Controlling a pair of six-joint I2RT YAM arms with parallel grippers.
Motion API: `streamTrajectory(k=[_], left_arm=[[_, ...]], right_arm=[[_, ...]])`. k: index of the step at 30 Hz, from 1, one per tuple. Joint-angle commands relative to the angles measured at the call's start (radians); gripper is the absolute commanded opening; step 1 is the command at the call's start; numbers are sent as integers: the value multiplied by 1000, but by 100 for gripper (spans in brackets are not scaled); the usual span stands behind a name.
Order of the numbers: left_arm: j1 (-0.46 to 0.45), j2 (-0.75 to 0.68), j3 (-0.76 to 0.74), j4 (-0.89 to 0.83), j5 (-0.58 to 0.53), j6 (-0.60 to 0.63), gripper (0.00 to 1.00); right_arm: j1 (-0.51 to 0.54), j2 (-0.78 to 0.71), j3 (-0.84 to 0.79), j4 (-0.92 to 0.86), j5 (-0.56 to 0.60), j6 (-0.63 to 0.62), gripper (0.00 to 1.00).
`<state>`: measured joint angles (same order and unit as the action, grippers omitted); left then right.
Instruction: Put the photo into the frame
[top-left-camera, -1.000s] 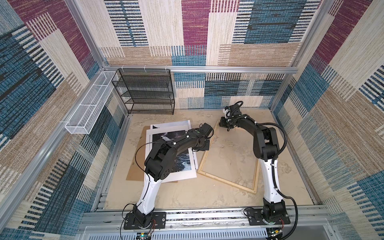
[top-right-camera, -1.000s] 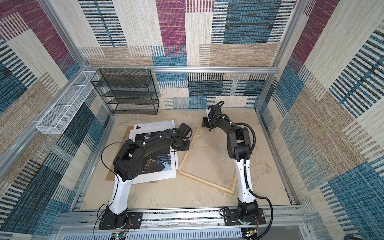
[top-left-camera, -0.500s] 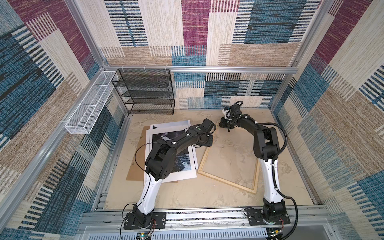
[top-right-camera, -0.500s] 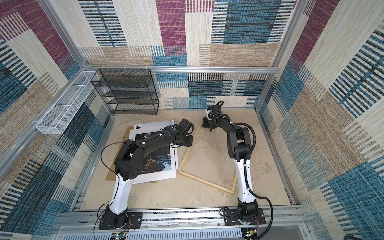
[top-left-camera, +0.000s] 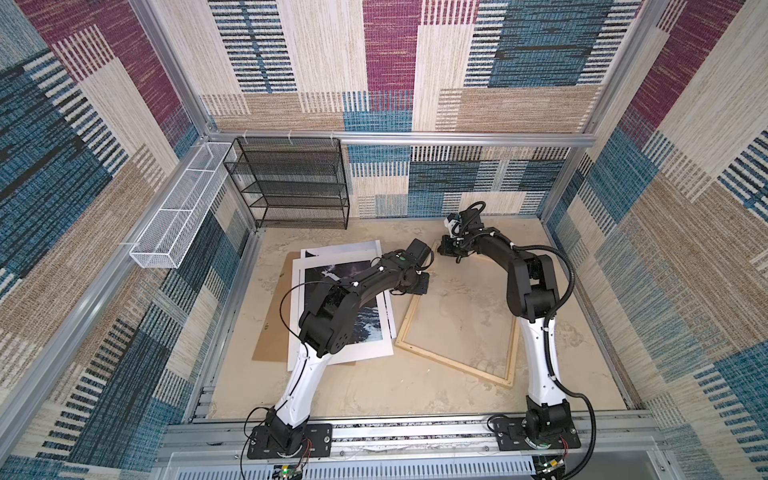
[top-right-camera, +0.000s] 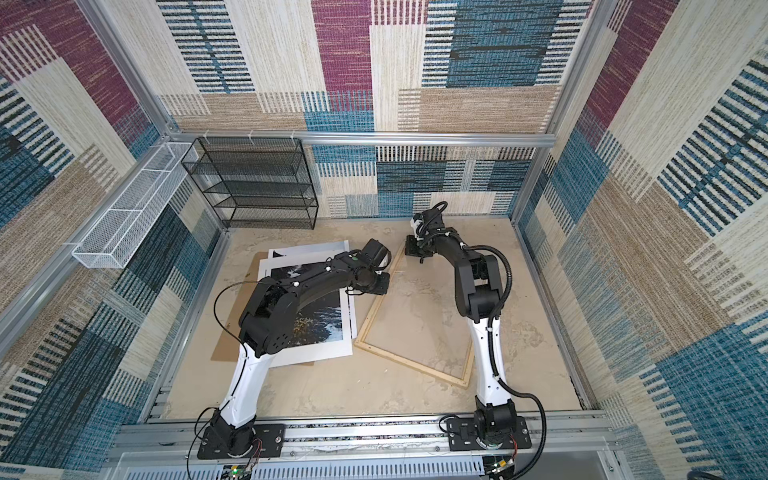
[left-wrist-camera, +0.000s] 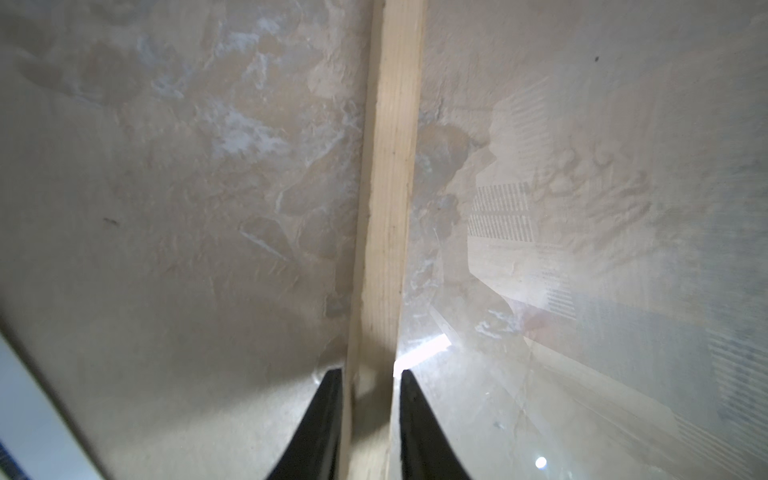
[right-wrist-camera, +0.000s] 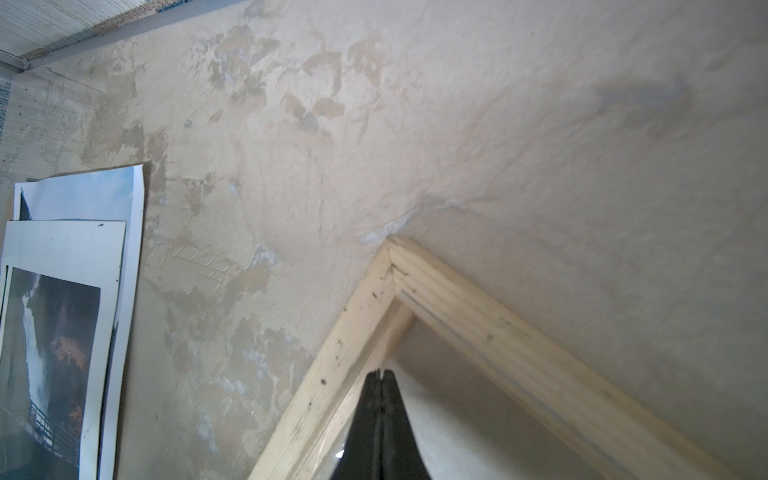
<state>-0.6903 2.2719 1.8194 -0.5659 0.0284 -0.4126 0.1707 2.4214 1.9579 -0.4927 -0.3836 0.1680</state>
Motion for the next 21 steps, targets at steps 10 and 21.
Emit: streamTrajectory(k=[10,21], left_arm=[[-2,-20,-62,-57,-139,-104,15],[-2,-88,-193,-92,-167,-241,12]], right_arm=[[0,-47,3,-90,-5,-36,21],[-84,-268,-149,-64,51,-34,58]])
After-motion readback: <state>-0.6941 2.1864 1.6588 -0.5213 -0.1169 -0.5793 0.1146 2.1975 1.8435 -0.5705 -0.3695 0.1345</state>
